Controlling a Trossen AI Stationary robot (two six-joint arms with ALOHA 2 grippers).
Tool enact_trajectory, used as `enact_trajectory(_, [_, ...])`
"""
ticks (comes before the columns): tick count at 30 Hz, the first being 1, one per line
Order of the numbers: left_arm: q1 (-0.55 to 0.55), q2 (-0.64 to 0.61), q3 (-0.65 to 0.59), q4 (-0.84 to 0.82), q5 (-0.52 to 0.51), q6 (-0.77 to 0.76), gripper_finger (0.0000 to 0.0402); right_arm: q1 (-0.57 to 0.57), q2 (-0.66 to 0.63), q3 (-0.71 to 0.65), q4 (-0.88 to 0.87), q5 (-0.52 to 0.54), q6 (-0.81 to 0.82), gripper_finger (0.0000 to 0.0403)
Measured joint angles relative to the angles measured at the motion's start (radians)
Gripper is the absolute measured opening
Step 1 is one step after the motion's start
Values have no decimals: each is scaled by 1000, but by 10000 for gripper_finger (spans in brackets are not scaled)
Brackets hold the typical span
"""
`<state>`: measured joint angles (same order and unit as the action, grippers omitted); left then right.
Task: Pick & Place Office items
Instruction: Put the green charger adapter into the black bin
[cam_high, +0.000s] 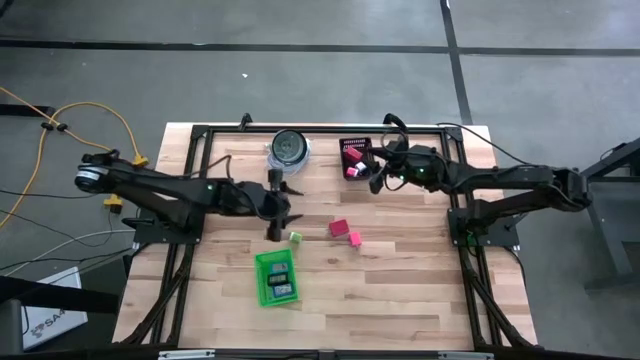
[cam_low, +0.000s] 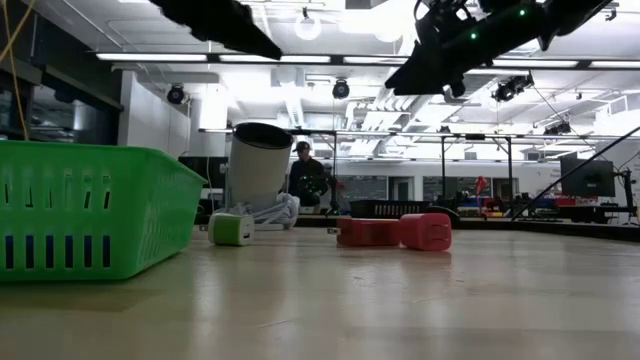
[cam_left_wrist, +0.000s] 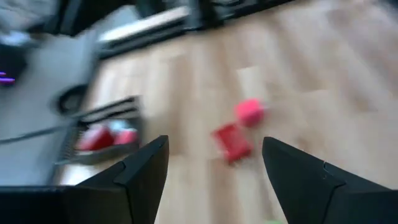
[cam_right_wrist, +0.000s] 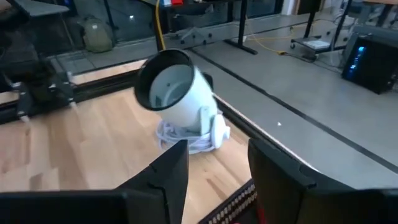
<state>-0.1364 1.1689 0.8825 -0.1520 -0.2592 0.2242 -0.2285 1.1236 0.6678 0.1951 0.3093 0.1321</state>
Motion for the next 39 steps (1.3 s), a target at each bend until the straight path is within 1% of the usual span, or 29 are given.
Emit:
enact_trajectory(2, [9, -14, 0, -39, 81, -25, 250, 15, 0, 0, -17, 1, 1, 152])
enact_trajectory(6, [13, -6, 0, -109, 158, 14, 250, 49, 3, 0, -37, 0, 30, 152])
enact_trajectory(10, [28, 29, 0, -182, 231, 81, 250, 87, 3, 0, -46, -2, 58, 152])
enact_trajectory(13, [47, 60, 0, -219, 306, 115, 250, 116, 3, 0, -62, -2, 59, 152])
enact_trajectory(16, [72, 95, 0, -233, 394, 110, 250, 142, 3, 0, -62, -2, 59, 152])
enact_trajectory(18, [90, 120, 0, -236, 433, 94, 250, 157, 3, 0, -63, -2, 65, 152])
enact_trajectory(25, [137, 208, 0, -233, 437, 89, 250, 196, 4, 0, -77, 2, 85, 152])
enact_trajectory(30, [133, 251, 0, -229, 437, 89, 250, 223, 4, 0, -79, 2, 85, 152])
enact_trajectory(39, [126, 290, 1, -221, 438, 89, 250, 269, 4, 0, -79, 2, 85, 152])
